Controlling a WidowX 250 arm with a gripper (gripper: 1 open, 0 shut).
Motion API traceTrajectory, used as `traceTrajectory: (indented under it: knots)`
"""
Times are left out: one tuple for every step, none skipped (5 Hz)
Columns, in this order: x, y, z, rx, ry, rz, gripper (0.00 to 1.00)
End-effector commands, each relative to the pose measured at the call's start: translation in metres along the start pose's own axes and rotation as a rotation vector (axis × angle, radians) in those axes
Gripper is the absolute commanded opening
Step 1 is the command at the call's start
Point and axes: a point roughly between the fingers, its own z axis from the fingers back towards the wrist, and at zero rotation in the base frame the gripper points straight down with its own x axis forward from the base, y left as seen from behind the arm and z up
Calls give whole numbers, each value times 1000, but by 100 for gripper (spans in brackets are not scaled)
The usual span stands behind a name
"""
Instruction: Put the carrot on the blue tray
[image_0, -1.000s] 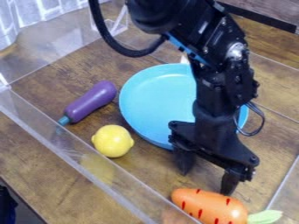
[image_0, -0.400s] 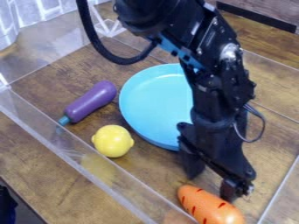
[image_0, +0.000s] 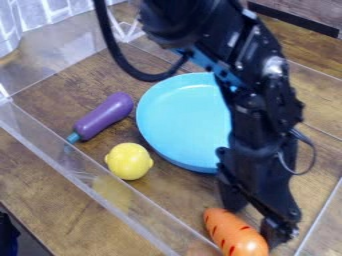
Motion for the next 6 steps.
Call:
traceTrajectory:
  knots:
    - [-3, -10, -5, -18, 38, -16, 100]
    - [-1, -8, -6, -21, 39, 17, 100]
    - [-4, -6, -7, -29, 51, -11, 100]
    - [-7, -4, -7, -37, 62, -39, 100]
    - [-7, -1, -8, -42, 69, -37, 100]
    - [-5, 1, -9, -47, 75, -36, 100]
